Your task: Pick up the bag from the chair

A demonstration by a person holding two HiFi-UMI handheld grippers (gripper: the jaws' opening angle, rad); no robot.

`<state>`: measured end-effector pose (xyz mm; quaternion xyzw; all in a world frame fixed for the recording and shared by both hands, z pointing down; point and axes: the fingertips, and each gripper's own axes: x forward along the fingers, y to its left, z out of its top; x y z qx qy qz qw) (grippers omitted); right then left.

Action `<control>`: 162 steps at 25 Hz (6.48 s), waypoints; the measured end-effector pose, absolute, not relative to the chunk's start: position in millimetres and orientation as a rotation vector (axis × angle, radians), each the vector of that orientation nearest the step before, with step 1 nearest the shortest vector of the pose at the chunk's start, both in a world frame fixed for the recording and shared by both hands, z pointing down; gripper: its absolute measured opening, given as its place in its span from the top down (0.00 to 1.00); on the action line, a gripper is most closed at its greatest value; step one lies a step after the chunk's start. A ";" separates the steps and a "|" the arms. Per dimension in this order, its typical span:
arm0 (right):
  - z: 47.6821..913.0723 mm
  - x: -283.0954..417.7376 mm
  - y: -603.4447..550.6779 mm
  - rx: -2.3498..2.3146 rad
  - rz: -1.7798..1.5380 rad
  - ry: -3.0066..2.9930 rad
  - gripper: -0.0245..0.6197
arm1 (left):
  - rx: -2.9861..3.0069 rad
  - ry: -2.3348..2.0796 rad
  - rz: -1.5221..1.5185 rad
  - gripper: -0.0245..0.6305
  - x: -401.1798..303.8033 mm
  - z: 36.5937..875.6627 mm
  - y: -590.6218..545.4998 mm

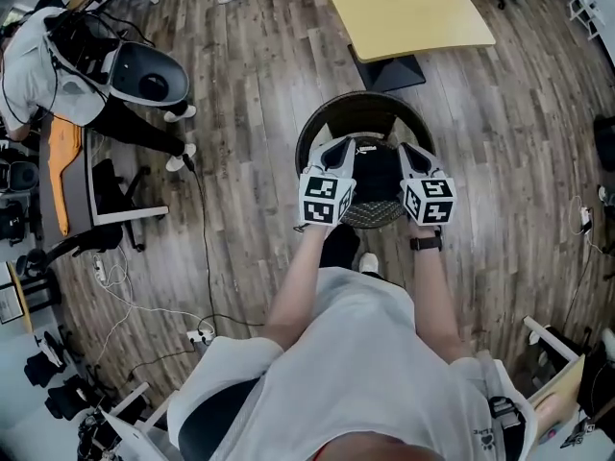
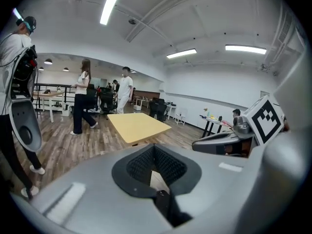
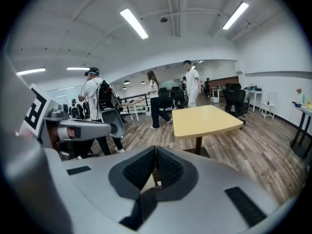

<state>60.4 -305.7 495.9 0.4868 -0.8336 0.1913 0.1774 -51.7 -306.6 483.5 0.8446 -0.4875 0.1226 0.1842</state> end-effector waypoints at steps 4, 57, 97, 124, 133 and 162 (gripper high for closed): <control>539.3 60.4 -305.8 1.330 0.613 -2.306 0.95 | 2.300 -1.364 0.313 0.95 -61.8 518.0 -312.4; 1032.3 121.1 -296.1 0.937 1.156 -1.769 0.37 | 1.594 -0.885 0.830 0.26 -91.8 1044.2 -267.1; 899.7 94.3 -298.2 0.965 0.959 -1.924 0.83 | 1.704 -0.943 0.793 0.78 -65.5 921.3 -269.1; 679.2 108.9 -322.3 1.210 0.780 -2.128 0.83 | 2.027 -1.178 0.750 0.78 -54.0 699.3 -310.1; 600.6 111.2 -324.8 1.290 0.606 -2.180 0.83 | 2.138 -1.258 0.659 0.78 -50.9 627.7 -314.0; 347.9 141.7 -254.6 1.572 0.109 -2.482 0.83 | 2.510 -1.617 0.325 0.78 -22.2 367.9 -253.6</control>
